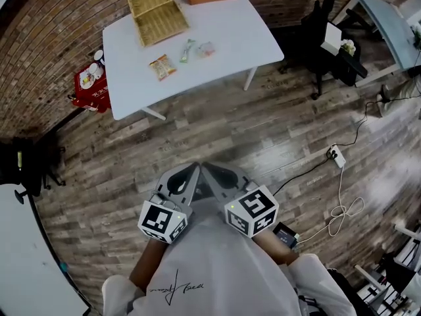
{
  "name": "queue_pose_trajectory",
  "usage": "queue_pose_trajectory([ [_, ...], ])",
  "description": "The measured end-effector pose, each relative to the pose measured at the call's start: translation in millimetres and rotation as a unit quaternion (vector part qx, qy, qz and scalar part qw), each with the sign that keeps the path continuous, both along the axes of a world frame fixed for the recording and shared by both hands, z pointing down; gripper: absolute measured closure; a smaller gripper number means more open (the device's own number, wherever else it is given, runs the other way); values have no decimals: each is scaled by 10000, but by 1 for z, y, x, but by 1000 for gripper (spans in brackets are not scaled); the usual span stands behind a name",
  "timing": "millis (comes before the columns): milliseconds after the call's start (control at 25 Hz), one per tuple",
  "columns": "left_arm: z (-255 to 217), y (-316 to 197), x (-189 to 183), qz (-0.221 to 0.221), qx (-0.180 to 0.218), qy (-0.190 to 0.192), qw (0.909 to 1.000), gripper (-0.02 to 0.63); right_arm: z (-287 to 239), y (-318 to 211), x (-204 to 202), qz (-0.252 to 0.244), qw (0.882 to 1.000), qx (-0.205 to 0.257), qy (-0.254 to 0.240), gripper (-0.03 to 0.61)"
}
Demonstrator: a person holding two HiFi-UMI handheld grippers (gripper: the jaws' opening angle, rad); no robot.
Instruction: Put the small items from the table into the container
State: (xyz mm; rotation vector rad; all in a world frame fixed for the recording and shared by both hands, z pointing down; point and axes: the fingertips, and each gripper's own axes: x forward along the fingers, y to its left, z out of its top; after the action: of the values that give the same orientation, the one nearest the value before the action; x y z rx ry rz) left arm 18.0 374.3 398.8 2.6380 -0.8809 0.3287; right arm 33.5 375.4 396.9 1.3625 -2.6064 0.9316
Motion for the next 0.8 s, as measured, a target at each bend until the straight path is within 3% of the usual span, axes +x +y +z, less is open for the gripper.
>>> queue_pose_trajectory([
  [400,0,-12,31,-115,-12,-183,9998,606,0,-13,31,-115,9996,-54,-247,557],
  [800,7,-31,35,-338,-73,16,9994,606,8,-27,35,-288,9995,-113,-67,557],
])
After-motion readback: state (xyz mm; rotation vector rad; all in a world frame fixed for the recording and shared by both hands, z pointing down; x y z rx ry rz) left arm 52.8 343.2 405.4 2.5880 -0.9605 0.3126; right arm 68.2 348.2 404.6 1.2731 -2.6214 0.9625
